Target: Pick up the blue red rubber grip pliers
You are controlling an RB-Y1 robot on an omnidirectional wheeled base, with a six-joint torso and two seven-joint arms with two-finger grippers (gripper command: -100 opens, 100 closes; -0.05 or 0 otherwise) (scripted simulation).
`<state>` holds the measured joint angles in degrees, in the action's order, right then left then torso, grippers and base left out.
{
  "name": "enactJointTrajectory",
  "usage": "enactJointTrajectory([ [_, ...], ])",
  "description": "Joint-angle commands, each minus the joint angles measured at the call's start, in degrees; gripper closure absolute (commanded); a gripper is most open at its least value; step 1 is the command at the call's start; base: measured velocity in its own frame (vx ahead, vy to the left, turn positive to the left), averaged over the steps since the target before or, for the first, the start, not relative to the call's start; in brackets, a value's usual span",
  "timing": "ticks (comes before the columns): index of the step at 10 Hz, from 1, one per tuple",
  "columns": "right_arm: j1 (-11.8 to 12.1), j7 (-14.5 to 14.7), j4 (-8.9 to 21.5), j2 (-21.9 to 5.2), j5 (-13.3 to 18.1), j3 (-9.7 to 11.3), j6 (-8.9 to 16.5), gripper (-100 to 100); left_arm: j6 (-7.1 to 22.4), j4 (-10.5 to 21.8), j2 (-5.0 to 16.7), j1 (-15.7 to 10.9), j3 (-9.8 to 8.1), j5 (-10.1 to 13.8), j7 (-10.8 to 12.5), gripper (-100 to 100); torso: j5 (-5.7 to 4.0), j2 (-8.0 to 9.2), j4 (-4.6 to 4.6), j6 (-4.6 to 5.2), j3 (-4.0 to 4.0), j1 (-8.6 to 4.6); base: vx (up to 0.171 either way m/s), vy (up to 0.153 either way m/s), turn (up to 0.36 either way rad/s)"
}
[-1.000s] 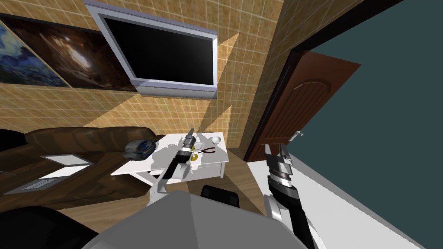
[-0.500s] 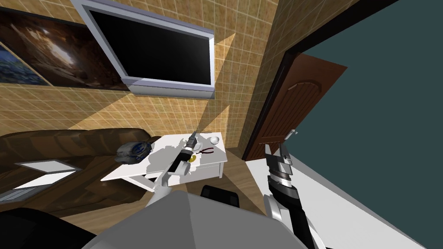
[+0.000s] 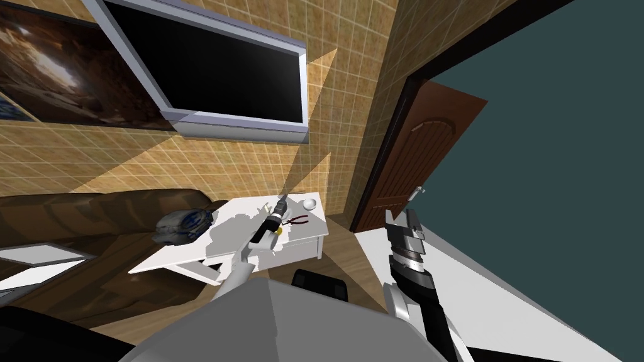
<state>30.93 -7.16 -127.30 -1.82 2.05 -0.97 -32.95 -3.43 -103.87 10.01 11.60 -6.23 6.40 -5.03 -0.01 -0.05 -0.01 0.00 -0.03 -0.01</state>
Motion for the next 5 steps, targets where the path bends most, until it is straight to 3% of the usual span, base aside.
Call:
enactJointTrajectory([
  [1, 0.0, 0.0, 0.0, 0.0, 0.0, 0.0, 0.0, 0, 2.2, 1.6, 0.6, -0.7, -0.4, 0.1, 0.3, -100, 0.0, 0.0, 0.0, 0.0, 0.0, 0.0, 0.009, -0.004, -0.048],
  [4, 0.0, 0.0, 0.0, 0.0, 0.0, 0.0, 0.0, 0, 7.2, 6.8, 1.8, -4.0, -1.73, 0.1, 0.8, -100, 0.0, 0.02, 0.0, -0.04, 0.01, 0.01, 0.009, -0.006, -0.077],
  [5, 0.0, 0.0, 0.0, 0.0, 0.0, 0.0, 0.0, 0, 7.7, 7.8, 1.8, -4.0, -1.73, 0.1, 0.8, -100, 0.0, 0.02, 0.0, -0.02, 0.01, 0.01, 0.006, -0.003, -0.048],
])
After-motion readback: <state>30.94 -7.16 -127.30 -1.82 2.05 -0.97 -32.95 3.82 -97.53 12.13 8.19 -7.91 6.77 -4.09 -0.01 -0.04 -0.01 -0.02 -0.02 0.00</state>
